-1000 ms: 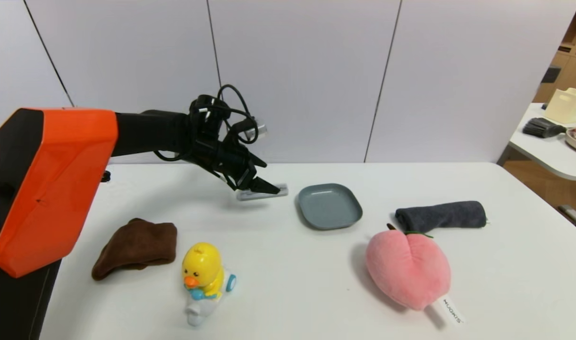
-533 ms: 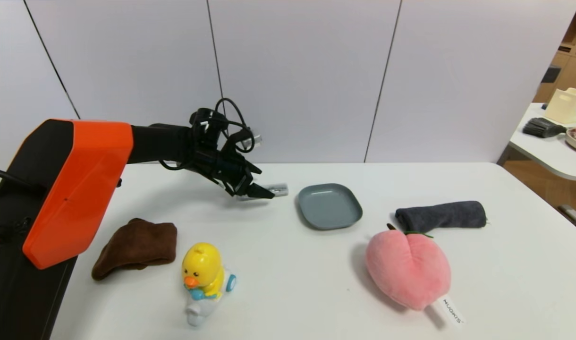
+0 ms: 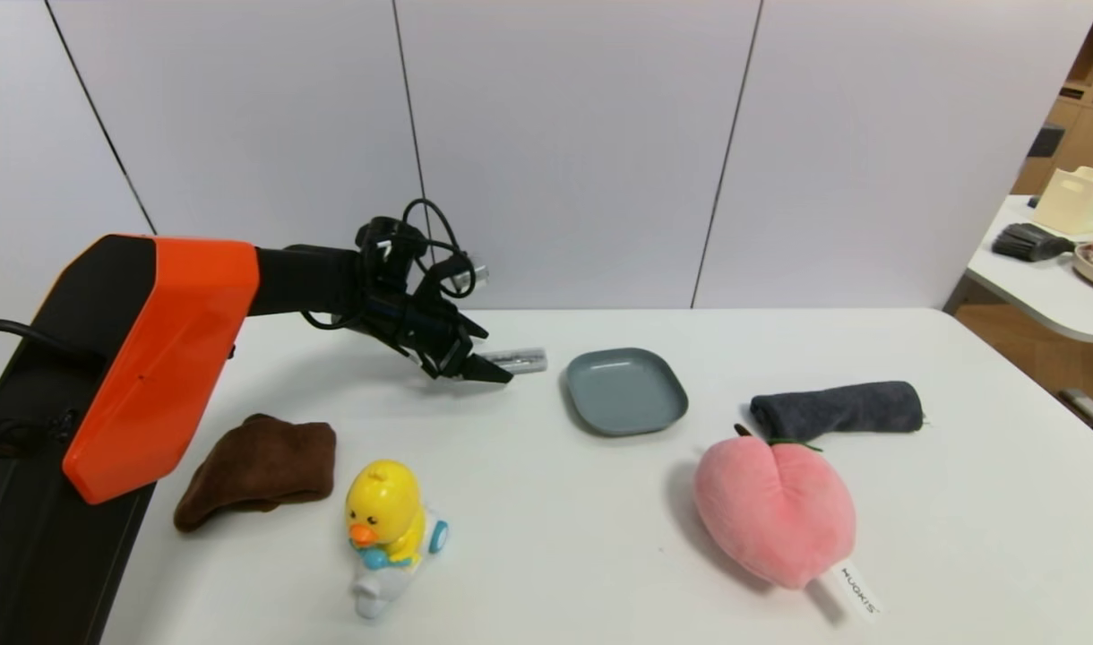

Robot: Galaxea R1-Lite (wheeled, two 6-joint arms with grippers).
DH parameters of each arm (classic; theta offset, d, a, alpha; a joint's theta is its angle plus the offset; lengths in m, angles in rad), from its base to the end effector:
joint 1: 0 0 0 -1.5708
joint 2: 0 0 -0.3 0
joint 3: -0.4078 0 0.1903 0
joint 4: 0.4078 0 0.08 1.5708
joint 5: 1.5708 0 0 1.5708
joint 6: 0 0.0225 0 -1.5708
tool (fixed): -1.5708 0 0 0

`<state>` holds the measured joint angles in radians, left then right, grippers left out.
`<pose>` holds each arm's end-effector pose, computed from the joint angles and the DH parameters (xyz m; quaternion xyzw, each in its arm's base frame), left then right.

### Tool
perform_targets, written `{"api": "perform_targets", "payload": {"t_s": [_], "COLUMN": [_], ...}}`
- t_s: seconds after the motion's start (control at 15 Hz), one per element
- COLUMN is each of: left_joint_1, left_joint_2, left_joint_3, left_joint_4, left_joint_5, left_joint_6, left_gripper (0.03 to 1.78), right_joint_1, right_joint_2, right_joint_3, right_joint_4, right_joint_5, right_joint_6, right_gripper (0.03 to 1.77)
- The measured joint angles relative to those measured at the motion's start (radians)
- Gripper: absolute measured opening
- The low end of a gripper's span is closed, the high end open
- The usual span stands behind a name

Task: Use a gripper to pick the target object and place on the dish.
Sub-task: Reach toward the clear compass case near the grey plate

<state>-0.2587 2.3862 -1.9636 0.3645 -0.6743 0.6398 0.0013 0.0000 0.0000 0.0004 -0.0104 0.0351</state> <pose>0.4581 -0.1358 0.1337 0.1843 0.2256 -0.5123 0.8079 -0.0228 -0.0003 0.0754 0.0175 0.0001 -0.0046 0.9998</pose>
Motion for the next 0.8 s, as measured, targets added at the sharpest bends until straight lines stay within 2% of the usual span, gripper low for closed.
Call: {"api": "perform_targets", "payload": {"t_s": [0.33,0.8], "left_joint_1": [0.001,0.003], "left_joint_2": [0.016,0.019], "left_joint_3": [0.003,0.005], "left_joint_4": [0.001,0.004], "left_joint_5": [-0.022,-0.021], "left_joint_6": [-0.002,-0.002], "left_gripper": [1.69,1.69], "right_joint_1": [0.0,0.0], "right_joint_2": [0.0,0.0], "right_joint_3": [0.0,0.0], "right_joint_4": [0.0,0.0], "right_joint_5": [0.0,0.0], "right_joint_6": [0.0,0.0], "right_gripper": [1.71,1.71]}}
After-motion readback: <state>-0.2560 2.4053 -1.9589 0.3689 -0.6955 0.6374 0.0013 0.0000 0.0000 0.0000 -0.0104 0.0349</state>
